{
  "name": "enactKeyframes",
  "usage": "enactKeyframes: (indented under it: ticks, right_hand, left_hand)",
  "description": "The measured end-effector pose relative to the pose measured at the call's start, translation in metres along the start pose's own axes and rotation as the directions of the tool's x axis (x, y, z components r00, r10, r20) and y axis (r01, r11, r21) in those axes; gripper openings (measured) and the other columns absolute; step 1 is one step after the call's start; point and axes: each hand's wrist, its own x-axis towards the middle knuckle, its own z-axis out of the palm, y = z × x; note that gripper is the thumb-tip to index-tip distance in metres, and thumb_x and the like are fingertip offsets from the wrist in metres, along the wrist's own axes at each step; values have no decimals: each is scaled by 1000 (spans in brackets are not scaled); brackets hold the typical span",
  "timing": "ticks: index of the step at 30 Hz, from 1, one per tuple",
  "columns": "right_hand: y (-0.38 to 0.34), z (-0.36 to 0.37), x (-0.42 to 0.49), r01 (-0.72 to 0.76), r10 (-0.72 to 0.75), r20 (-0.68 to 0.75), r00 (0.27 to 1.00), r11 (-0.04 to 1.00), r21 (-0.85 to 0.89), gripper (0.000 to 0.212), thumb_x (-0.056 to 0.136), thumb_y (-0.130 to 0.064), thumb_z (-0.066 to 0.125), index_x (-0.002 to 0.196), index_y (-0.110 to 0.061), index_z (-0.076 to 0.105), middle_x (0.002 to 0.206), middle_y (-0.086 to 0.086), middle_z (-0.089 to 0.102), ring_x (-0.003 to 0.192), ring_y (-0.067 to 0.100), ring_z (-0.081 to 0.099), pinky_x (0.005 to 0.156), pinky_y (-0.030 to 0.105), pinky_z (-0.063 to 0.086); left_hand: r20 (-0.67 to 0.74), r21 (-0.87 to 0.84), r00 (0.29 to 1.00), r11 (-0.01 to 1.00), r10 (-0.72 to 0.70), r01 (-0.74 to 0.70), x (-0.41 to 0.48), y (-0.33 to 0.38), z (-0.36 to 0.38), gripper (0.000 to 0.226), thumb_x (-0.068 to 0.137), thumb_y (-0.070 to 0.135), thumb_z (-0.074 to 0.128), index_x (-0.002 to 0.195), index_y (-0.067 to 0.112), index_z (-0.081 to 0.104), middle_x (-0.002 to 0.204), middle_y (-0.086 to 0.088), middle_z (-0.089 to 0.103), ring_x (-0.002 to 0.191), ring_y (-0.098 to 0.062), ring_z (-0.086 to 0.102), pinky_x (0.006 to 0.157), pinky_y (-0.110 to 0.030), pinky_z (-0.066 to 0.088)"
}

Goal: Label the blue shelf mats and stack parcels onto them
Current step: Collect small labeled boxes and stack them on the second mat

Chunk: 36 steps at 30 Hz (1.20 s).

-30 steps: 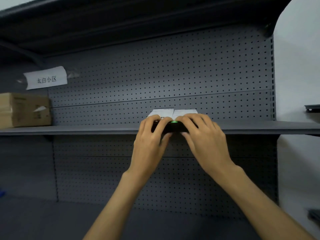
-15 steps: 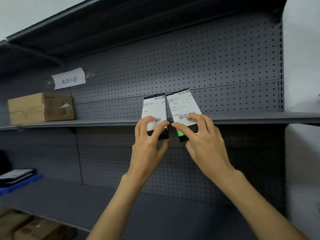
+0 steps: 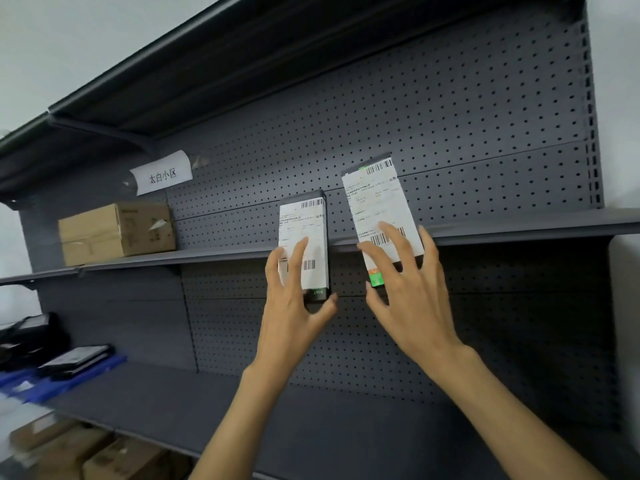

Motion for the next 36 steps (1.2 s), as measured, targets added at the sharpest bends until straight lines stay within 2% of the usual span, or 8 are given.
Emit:
enactKeyframes:
  ticks: [2,5,10,15,18,27,31,36]
  right_hand:
    - [-7,6,-2,25,-25,9,1000,999,46,65,78,-29,69,138,-31,46,156,-4,28,143,38,22,105,53,44]
    - [-26,18,-3,51,-52,6,999,988,149,64,77,-26,70,137,-30,48,156,-5,30,144,36,21,104,52,45]
    - [-76,42,-3,80,-75,-29,997,942,325,66,75,-23,73,136,-29,49,155,-5,33,144,34,22,105,53,43]
    - [-155,69,7,140,-154,-8,988,876,462,64,76,-23,73,136,-28,51,154,-4,34,144,35,22,107,53,42]
    - [-215,91,13,173,-188,-25,982,829,531,63,75,-21,73,134,-27,52,153,-3,36,143,36,24,104,54,44]
    - [-450,154,13,203,-260,-42,965,632,748,63,74,-17,74,133,-26,52,153,-3,35,143,35,23,99,53,49]
    - [-552,170,8,186,-288,-36,957,512,839,62,75,-19,74,132,-25,52,153,-2,36,143,35,23,96,53,51]
    - [-658,194,-13,185,-336,-42,941,408,894,63,74,-21,72,134,-24,52,152,0,38,142,35,26,106,52,43]
  left_hand:
    - [31,-23,998,998,-51,51,-2,-5,-5,102,77,53,72,151,53,1,154,9,14,91,0,50,63,-16,46]
    - [16,-3,998,998,-66,66,-1,-18,-16,112,71,42,75,153,48,0,147,11,27,101,13,42,67,-5,36]
    - [-91,177,992,979,-83,98,-18,-55,-55,107,71,41,72,155,42,5,152,10,24,112,-2,43,59,-21,47]
    - [-116,351,986,924,-120,154,-41,-118,-117,108,72,38,74,157,35,6,158,4,15,137,-14,29,70,-30,50]
    - [-143,444,976,870,-167,214,-54,-156,-165,110,74,35,77,157,34,5,159,4,12,139,-19,29,68,-36,55]
    - [-237,642,940,687,-244,340,-105,-284,-355,110,76,35,80,157,36,6,161,-5,14,145,-19,19,90,-41,51]
    - [-291,725,918,564,-269,395,-129,-331,-442,108,75,40,77,156,37,5,161,-5,15,145,-27,27,84,-44,53]
    - [-345,779,893,443,-290,445,-167,-389,-521,109,72,43,76,156,36,6,159,-2,16,139,-26,35,76,-40,53]
